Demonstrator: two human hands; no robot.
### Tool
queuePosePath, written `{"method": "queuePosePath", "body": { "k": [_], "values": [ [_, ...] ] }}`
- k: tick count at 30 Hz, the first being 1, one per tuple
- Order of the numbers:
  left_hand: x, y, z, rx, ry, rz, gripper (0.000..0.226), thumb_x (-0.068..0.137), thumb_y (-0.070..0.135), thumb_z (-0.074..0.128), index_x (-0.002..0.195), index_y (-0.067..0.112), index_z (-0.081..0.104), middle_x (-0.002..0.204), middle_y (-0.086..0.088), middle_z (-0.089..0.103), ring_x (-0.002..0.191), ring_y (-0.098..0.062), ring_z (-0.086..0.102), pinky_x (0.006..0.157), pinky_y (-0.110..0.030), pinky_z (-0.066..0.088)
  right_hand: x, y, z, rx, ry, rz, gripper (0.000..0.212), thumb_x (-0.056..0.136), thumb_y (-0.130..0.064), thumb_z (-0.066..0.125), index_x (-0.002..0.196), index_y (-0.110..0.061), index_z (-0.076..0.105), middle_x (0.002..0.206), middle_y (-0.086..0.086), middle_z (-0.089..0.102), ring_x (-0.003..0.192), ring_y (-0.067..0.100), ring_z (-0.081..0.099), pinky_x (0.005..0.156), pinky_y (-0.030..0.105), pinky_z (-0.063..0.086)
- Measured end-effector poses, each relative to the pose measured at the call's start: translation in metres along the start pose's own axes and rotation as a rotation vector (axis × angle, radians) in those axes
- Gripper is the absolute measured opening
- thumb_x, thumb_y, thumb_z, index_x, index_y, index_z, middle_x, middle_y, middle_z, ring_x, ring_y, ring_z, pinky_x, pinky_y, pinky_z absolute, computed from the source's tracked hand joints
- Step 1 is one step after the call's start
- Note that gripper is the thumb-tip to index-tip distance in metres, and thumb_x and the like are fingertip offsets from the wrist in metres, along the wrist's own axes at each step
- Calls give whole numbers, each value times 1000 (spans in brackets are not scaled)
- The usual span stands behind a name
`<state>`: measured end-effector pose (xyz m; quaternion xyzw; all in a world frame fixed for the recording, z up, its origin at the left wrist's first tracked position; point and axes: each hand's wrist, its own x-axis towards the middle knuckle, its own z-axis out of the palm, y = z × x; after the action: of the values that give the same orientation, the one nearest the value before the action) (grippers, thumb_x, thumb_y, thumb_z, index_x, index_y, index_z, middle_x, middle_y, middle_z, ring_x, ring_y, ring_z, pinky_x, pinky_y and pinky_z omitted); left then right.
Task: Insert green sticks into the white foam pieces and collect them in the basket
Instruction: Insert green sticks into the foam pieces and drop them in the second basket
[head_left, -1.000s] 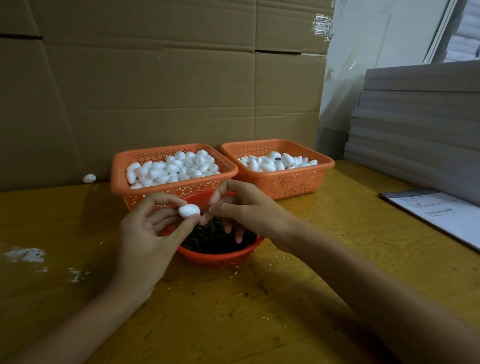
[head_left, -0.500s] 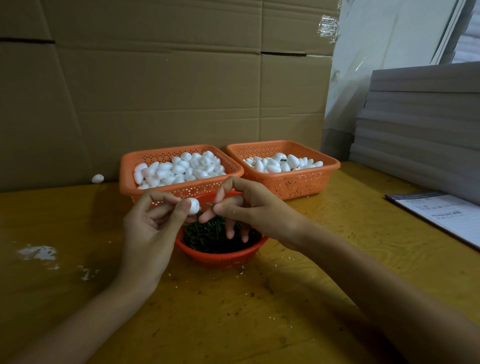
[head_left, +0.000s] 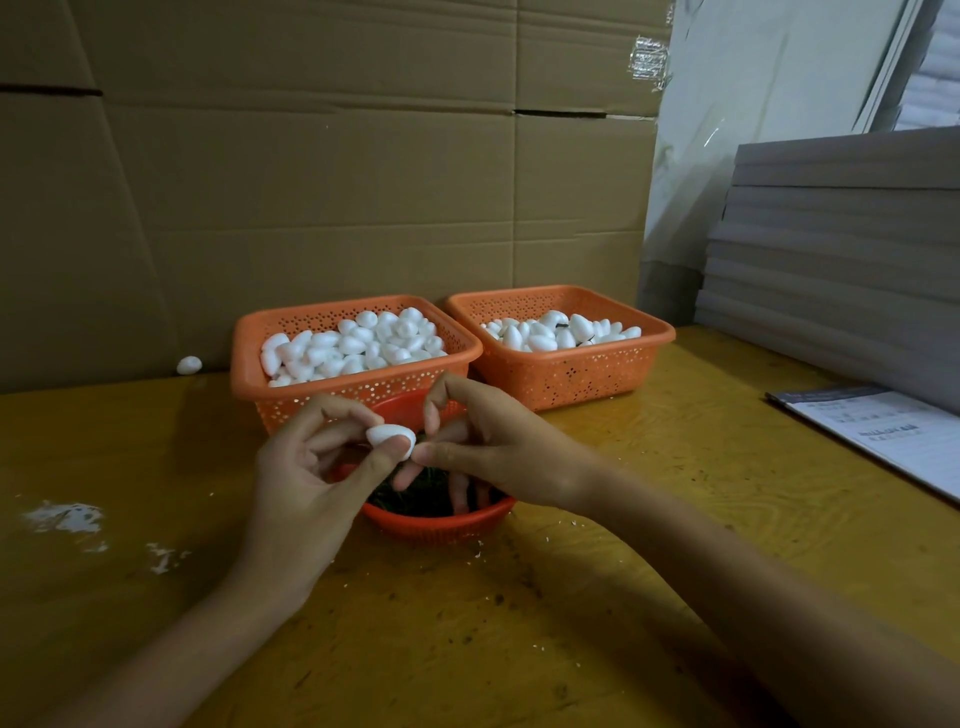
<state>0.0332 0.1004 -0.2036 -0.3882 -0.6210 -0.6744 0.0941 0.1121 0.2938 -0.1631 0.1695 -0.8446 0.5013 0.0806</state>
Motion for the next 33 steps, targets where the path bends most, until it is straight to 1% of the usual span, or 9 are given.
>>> {"method": "queuePosePath", "body": {
  "k": [4, 9, 13, 16, 20, 23, 25, 29, 33],
  "values": [
    [-1, -3, -2, 24, -18, -15, 18, 85, 22, 81, 98, 23, 67, 97, 0, 80, 100, -17, 76, 86, -34, 56, 0, 1, 1, -40, -2, -78, 21, 104, -6, 61, 103, -11, 40, 104, 17, 79, 58, 21, 68, 57, 22, 52],
    [-2, -2, 0, 38, -46, -6, 24, 89, 31, 82, 100, 22, 62, 93, 3, 81, 93, -12, 77, 80, -17, 57, -3, 0, 1, -69, -2, -117, 22, 104, -8, 61, 104, -6, 39, 104, 12, 80, 63, 31, 72, 58, 24, 53],
    [-6, 0, 2, 0, -88, -62, 40, 91, 46, 77, 121, 30, 55, 115, 8, 79, 105, -9, 74, 87, -24, 58, -1, -7, -12, -111, 44, -93, 19, 104, -10, 61, 106, -6, 43, 94, -4, 80, 68, 28, 74, 56, 31, 56],
    [-7, 2, 2, 147, -209, 0, 38, 93, 57, 55, 128, 41, 53, 135, 18, 68, 129, -6, 61, 103, -32, 45, 10, -5, -52, -87, 361, -56, 17, 104, -16, 62, 105, -6, 48, 93, -1, 80, 69, 24, 74, 58, 29, 57],
    [-9, 5, 5, 623, -420, 241, 44, 101, 64, 39, 98, 34, 71, 123, 27, 69, 125, 7, 55, 105, -33, 38, 44, 23, -128, -430, 824, 221, 8, 106, -19, 60, 104, -17, 52, 99, 2, 78, 81, 18, 75, 71, 36, 61],
    [-9, 4, 6, 721, -484, 280, 57, 103, 70, 29, 92, 34, 72, 121, 26, 70, 115, 9, 57, 100, -32, 37, 58, 45, -171, -905, 548, 506, 13, 107, -22, 56, 120, -19, 58, 114, 7, 72, 92, 23, 67, 76, 37, 57],
    [-9, 3, 6, 740, -489, 281, 58, 103, 71, 27, 92, 35, 71, 121, 25, 69, 114, 8, 57, 99, -32, 38, 57, 48, -183, -1129, 387, 557, 23, 109, -23, 51, 130, -21, 62, 127, 11, 69, 101, 27, 63, 79, 36, 53],
    [-10, 3, 7, 747, -461, 300, 57, 103, 69, 28, 91, 33, 72, 120, 24, 68, 109, 5, 59, 93, -31, 42, 48, 39, -154, -1183, 491, 381, 26, 110, -23, 47, 131, -20, 63, 130, 11, 65, 124, 31, 55, 98, 41, 48],
    [-11, 3, 8, 737, -438, 326, 44, 102, 64, 39, 97, 31, 68, 123, 21, 61, 109, 2, 56, 88, -26, 42, 25, 8, -69, -988, 363, 64, 19, 106, -27, 53, 118, -19, 66, 114, -1, 68, 102, 18, 61, 84, 38, 51]
  ]
}}
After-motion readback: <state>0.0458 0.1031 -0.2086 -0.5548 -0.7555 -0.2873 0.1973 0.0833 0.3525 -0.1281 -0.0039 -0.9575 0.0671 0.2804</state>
